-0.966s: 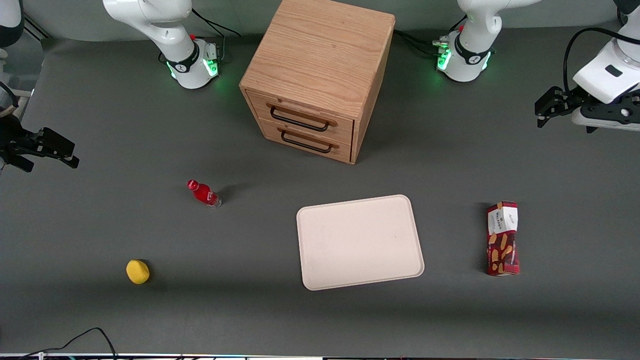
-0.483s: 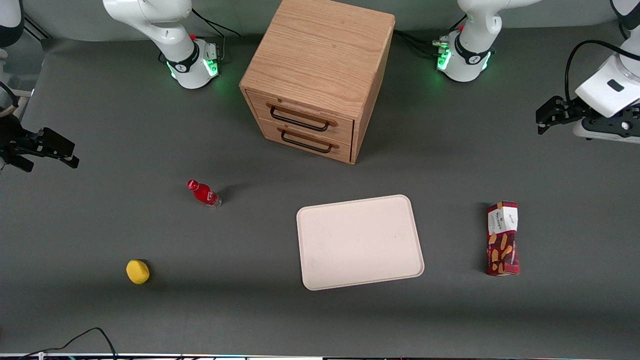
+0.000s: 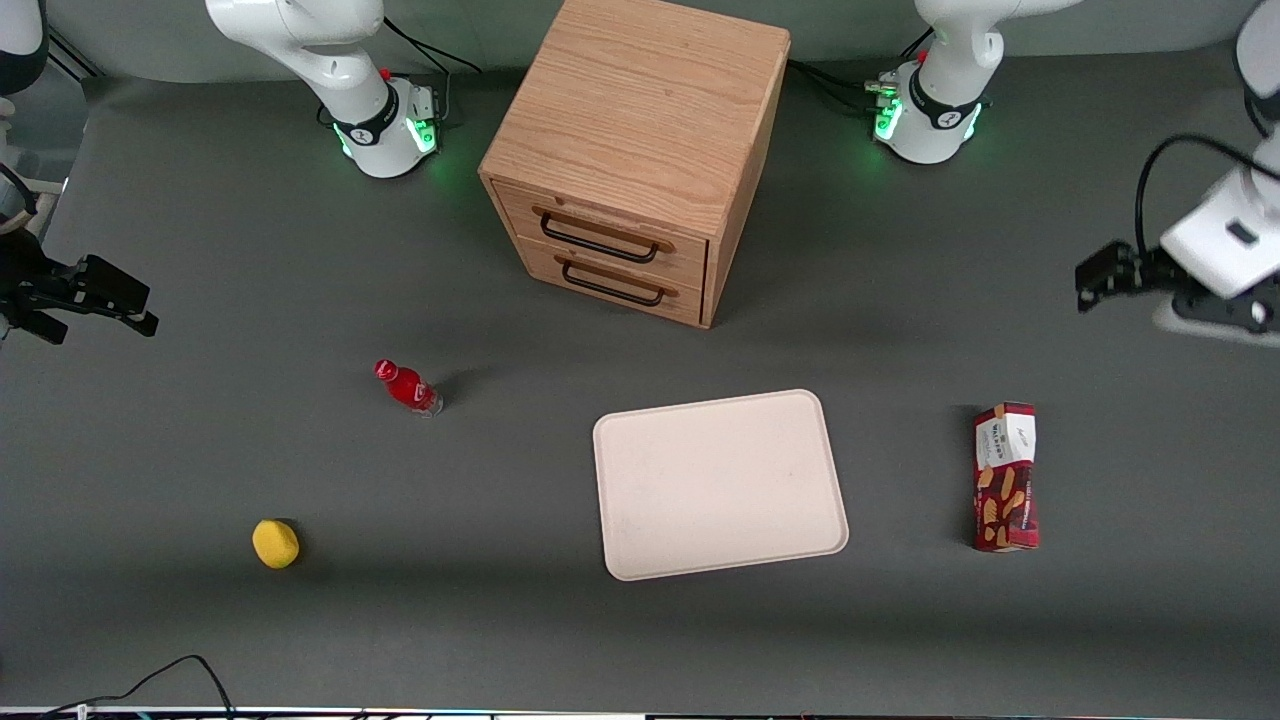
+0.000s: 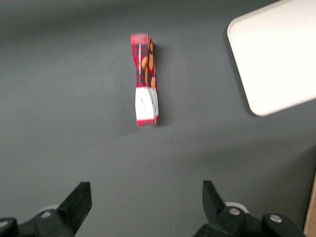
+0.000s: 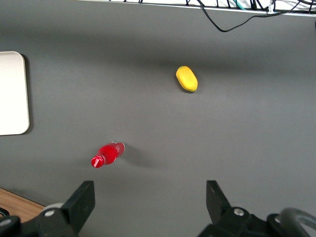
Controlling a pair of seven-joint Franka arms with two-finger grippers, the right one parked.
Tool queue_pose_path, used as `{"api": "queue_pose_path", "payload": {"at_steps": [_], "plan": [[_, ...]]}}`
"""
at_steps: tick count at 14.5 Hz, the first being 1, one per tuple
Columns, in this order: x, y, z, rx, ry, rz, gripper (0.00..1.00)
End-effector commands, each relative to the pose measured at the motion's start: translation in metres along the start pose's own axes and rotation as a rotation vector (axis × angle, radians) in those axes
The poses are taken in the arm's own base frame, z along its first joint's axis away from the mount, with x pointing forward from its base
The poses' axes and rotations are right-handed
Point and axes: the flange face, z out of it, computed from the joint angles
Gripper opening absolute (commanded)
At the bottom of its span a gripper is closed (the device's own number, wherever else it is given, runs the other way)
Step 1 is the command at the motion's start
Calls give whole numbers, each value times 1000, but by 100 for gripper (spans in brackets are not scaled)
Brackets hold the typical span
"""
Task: Place red cookie box on tray
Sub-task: 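Lower the open left gripper over the shortbread box and close on it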
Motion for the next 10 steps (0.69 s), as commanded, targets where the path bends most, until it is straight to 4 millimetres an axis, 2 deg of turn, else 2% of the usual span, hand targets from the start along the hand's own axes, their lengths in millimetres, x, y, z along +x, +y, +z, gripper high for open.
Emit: {"api": "queue_pose_path", "payload": {"at_steps": [1, 5, 7, 10], "plan": [[66, -21, 55, -6, -7, 27, 100], [110, -25, 176, -9, 13, 26, 100], [120, -27, 225, 29, 10, 48, 100], [126, -27, 282, 37, 6, 68, 100]]}}
